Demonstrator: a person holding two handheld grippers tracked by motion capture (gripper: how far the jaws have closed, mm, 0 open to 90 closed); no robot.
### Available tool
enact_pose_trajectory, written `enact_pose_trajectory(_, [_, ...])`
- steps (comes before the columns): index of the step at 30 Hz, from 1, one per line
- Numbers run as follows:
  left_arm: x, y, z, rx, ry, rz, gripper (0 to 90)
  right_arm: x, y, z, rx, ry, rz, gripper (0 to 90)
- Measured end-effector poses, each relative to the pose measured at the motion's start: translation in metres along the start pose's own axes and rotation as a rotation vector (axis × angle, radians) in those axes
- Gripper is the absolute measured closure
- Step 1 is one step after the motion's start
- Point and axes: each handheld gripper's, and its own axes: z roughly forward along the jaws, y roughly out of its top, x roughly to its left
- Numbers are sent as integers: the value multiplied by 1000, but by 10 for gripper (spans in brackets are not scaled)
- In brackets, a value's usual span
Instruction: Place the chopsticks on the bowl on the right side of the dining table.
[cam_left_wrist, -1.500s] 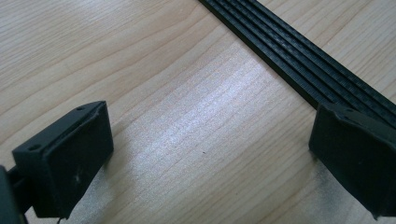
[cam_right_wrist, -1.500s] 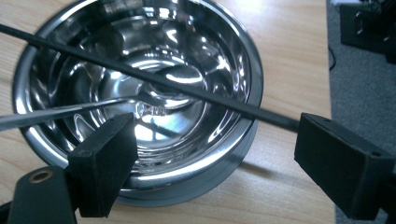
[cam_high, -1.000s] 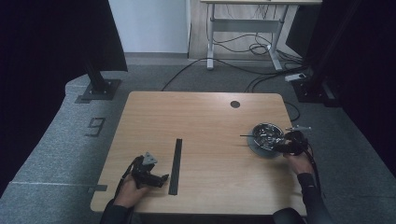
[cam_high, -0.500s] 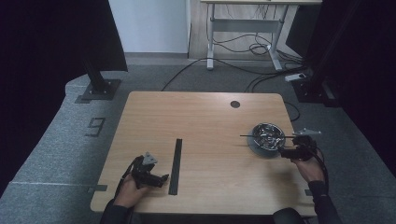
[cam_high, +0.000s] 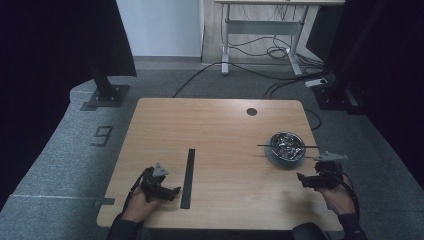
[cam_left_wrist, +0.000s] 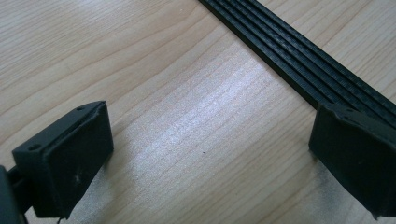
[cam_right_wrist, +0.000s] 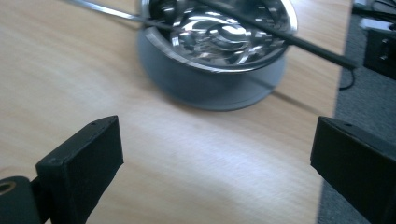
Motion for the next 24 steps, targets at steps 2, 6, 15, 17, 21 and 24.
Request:
enact_pose_trajectory(2, [0, 0, 0, 0, 0, 0, 0, 9, -2, -3, -3, 19, -12, 19])
enact_pose_trajectory(6, [0, 0, 0, 0, 0, 0, 0, 28, -8, -5, -5, 58, -39, 10])
enact_pose_trajectory(15, [0, 0, 0, 0, 0, 1, 0, 62, -14, 2, -10, 124, -69, 5])
enact_pose_trajectory(17, [0, 0, 0, 0, 0, 0, 0, 65, -14, 3, -14, 126, -69, 6])
enact_pose_trajectory(21, [0, 0, 0, 0, 0, 1, 0, 78, -11, 10, -27, 158, -77, 6])
enact_pose_trajectory(24, [0, 0, 0, 0, 0, 0, 0, 90, -7, 18, -26, 183, -91, 5])
